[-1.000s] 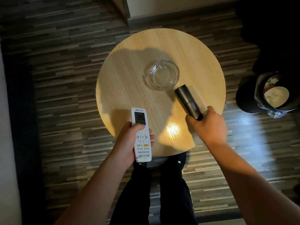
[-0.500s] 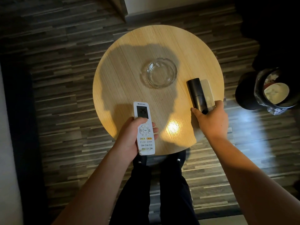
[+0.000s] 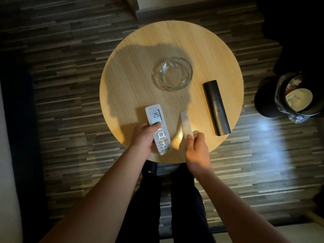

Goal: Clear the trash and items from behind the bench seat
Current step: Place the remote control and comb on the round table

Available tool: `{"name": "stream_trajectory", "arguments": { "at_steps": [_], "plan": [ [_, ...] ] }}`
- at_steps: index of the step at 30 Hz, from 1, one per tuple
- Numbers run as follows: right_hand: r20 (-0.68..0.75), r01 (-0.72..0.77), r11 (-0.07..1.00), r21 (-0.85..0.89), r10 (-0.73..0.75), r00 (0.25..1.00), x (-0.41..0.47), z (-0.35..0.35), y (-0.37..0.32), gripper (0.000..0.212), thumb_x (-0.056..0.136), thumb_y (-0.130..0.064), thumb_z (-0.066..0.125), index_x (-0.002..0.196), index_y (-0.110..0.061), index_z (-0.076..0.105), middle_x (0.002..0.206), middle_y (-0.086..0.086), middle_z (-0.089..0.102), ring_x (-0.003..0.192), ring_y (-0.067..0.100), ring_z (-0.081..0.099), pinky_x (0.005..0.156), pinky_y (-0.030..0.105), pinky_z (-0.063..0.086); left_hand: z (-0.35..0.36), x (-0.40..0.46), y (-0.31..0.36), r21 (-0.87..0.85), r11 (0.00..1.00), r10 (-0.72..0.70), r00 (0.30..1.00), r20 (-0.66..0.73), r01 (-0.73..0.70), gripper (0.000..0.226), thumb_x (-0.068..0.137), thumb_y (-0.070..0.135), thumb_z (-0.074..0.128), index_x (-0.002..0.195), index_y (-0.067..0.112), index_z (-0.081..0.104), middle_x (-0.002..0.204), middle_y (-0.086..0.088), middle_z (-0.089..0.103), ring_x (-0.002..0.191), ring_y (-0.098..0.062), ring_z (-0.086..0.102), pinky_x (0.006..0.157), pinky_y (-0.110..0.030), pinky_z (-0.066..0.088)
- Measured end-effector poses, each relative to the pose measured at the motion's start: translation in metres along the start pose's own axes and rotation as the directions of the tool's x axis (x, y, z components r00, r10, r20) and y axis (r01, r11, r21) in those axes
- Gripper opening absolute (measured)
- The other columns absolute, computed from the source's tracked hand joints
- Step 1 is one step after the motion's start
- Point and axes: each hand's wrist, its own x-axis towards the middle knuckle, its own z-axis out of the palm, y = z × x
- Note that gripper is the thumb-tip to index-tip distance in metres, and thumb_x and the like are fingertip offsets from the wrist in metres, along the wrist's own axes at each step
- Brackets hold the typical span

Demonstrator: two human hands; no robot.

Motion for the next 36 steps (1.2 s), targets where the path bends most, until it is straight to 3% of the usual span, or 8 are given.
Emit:
{"name": "stream_trajectory", "arguments": {
  "at_steps": [12, 19, 21, 24, 27, 30, 33, 36],
  "plan": [
    [-0.051, 0.069, 0.994, -0.090, -0.074, 0.996, 0.023, -0.006, -0.018, 0.028, 0.100, -0.032, 0.056, 0.076, -0.018, 0.056, 0.062, -0.007, 0.058, 0.055, 0.000, 0.055, 0.054, 0.026, 0.044, 0.000, 0.017, 0.011, 0.362, 0.917, 0.221, 0.969, -0.109, -0.169, 0.027, 0.083, 0.013, 0.079, 0.105, 0.007, 0.064, 0.096, -0.004, 0.071, 0.077, -0.017, 0.069, 0.054, -0.026, 0.046],
    [-0.076, -0.005, 0.989, -0.146, -0.007, 0.997, 0.032, -0.015, -0.024, 0.028, 0.093, -0.032, 0.068, 0.109, -0.013, 0.056, 0.077, -0.010, 0.060, 0.071, 0.006, 0.059, 0.067, 0.030, 0.051, -0.003, 0.019, 0.006, 0.335, 0.931, 0.198, 0.971, -0.131, -0.145, 0.033, 0.083, 0.014, 0.079, 0.108, 0.005, 0.060, 0.103, -0.009, 0.072, 0.083, -0.022, 0.071, 0.060, -0.029, 0.052],
    [-0.179, 0.069, 0.982, -0.175, -0.101, 0.979, 0.031, -0.024, -0.027, 0.032, 0.089, -0.025, 0.071, 0.114, -0.014, 0.056, 0.089, -0.006, 0.060, 0.080, 0.012, 0.060, 0.077, 0.037, 0.054, -0.004, 0.019, 0.005, 0.326, 0.935, 0.192, 0.971, -0.140, -0.138, 0.036, 0.082, 0.016, 0.081, 0.107, 0.009, 0.056, 0.101, -0.006, 0.070, 0.080, -0.017, 0.069, 0.058, -0.028, 0.051],
    [-0.341, 0.122, 0.900, -0.419, -0.281, 0.897, 0.040, -0.046, -0.026, 0.047, 0.079, -0.023, 0.075, 0.121, -0.011, 0.057, 0.117, 0.009, 0.056, 0.107, 0.028, 0.053, 0.092, 0.047, 0.045, -0.005, 0.017, 0.004, 0.314, 0.940, 0.185, 0.973, -0.137, -0.135, 0.042, 0.081, 0.024, 0.082, 0.112, 0.006, 0.060, 0.100, -0.006, 0.073, 0.078, -0.015, 0.071, 0.049, -0.021, 0.049],
    [-0.336, -0.006, 0.864, -0.503, -0.189, 0.923, 0.052, -0.064, -0.021, 0.067, 0.079, -0.027, 0.078, 0.136, -0.009, 0.048, 0.135, 0.015, 0.051, 0.124, 0.035, 0.044, 0.102, 0.054, 0.035, -0.006, 0.015, 0.002, 0.286, 0.950, 0.176, 0.973, -0.151, -0.128, 0.032, 0.080, 0.028, 0.082, 0.100, 0.014, 0.062, 0.091, 0.000, 0.073, 0.067, -0.008, 0.071, 0.038, -0.012, 0.045],
    [-0.318, -0.036, 0.884, -0.466, -0.129, 0.939, 0.058, -0.070, -0.014, 0.065, 0.085, -0.024, 0.075, 0.141, -0.007, 0.047, 0.134, 0.018, 0.052, 0.124, 0.035, 0.045, 0.103, 0.051, 0.038, -0.008, 0.014, -0.004, 0.300, 0.945, 0.176, 0.976, -0.126, -0.131, 0.022, 0.081, 0.024, 0.082, 0.087, 0.018, 0.062, 0.088, 0.002, 0.073, 0.056, -0.002, 0.069, 0.037, -0.010, 0.043],
    [-0.310, -0.031, 0.913, -0.406, -0.105, 0.945, 0.056, -0.067, -0.014, 0.059, 0.085, -0.024, 0.073, 0.136, -0.005, 0.051, 0.127, 0.017, 0.053, 0.118, 0.033, 0.046, 0.100, 0.046, 0.042, -0.009, 0.010, -0.008, 0.328, 0.937, 0.162, 0.980, -0.119, -0.115, 0.028, 0.081, 0.022, 0.082, 0.099, 0.010, 0.065, 0.092, -0.001, 0.073, 0.070, -0.008, 0.069, 0.037, -0.010, 0.043],
    [-0.307, -0.018, 0.934, -0.358, -0.100, 0.946, 0.040, -0.053, -0.010, 0.059, 0.080, -0.025, 0.076, 0.130, -0.004, 0.054, 0.120, 0.015, 0.054, 0.112, 0.031, 0.048, 0.096, 0.043, 0.044, -0.011, 0.008, -0.011, 0.312, 0.944, 0.151, 0.980, -0.127, -0.105, 0.027, 0.082, 0.024, 0.081, 0.096, 0.015, 0.059, 0.088, 0.003, 0.070, 0.058, -0.002, 0.067, 0.036, -0.009, 0.041]
  ]
}}
